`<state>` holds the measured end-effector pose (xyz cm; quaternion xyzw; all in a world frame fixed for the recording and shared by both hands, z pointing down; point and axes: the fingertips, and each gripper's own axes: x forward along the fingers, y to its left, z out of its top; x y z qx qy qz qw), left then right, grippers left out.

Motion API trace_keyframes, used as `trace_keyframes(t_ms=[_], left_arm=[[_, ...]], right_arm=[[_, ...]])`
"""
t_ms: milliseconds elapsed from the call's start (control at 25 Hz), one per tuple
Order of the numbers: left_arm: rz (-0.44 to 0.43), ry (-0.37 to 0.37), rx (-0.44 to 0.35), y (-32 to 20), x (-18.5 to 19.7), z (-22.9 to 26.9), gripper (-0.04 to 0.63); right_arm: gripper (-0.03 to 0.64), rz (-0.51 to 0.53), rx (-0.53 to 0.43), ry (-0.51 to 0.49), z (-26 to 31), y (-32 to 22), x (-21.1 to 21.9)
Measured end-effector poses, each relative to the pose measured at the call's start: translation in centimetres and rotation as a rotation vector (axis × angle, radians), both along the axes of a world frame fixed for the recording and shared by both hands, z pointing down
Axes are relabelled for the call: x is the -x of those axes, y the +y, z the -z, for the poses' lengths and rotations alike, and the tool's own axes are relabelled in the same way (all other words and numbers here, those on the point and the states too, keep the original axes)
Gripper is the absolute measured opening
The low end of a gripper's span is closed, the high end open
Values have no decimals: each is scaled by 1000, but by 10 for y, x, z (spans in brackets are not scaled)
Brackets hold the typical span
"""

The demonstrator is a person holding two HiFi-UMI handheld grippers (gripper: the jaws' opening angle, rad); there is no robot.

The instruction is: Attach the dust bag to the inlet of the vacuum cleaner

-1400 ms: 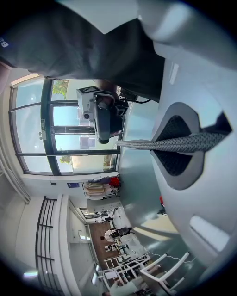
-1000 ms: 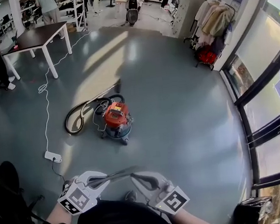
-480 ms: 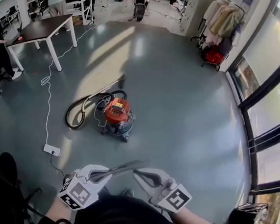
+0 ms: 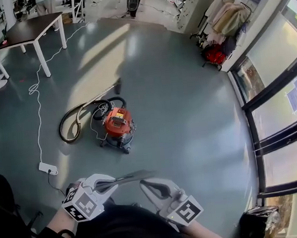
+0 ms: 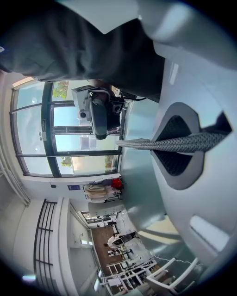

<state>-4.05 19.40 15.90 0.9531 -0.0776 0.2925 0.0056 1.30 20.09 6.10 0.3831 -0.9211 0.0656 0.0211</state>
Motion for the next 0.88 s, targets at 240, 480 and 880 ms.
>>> trace_keyframes(t_ms=[240, 480, 880], left_arm=[[-113, -11, -17, -46, 25, -4, 41], [-183, -8, -20, -88, 53, -7, 41], [-205, -28, 16, -107, 64, -30, 41]], right_arm=[[-8, -103, 59, 29, -6, -55, 21], [-8, -178, 70, 70, -4, -103, 45], [-8, -185, 76, 85, -15, -147, 43]])
